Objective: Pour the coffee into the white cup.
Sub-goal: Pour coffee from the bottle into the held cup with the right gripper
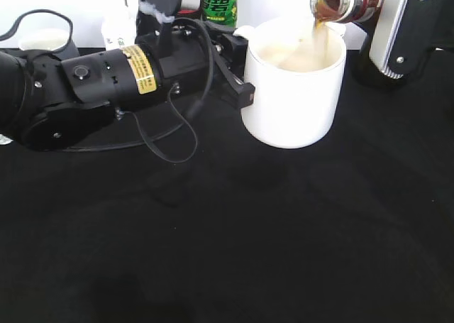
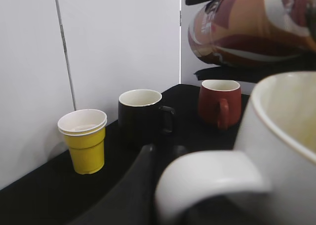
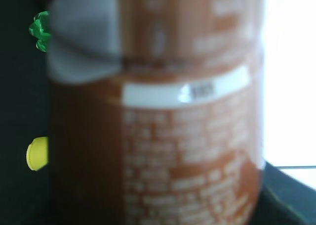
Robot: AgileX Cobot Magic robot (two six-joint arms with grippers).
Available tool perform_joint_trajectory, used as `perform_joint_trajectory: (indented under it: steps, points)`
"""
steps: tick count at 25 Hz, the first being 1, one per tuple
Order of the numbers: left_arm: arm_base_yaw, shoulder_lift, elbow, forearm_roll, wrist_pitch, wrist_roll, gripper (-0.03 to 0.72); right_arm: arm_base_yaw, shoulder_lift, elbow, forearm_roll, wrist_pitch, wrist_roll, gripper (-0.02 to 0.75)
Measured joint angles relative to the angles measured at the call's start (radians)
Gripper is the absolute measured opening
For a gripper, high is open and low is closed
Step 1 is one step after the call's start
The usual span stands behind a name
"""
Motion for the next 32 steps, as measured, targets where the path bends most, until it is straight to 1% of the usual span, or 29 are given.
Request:
perform_joint_trajectory:
  steps: [8,10,12,28,32]
  points:
    - [0.0,0.0,0.0,0.0,0.0,0.0,0.064,0.0,0.0,0.0,0.003,-0.001,-0.033,0.517]
    - [0.0,0.0,0.0,0.0,0.001,0.0,0.064,0.0,0.0,0.0,0.046,-0.001,-0.035,0.517]
    - [0.0,0.0,0.0,0.0,0.003,0.0,0.064,0.0,0.0,0.0,0.063,-0.001,-0.051,0.517]
    - [0.0,0.0,0.0,0.001,0.016,0.0,0.064,0.0,0.0,0.0,0.076,-0.002,-0.22,0.517]
    - [0.0,0.0,0.0,0.039,0.017,-0.031,0.064,0.0,0.0,0.0,0.077,-0.003,-0.248,0.517]
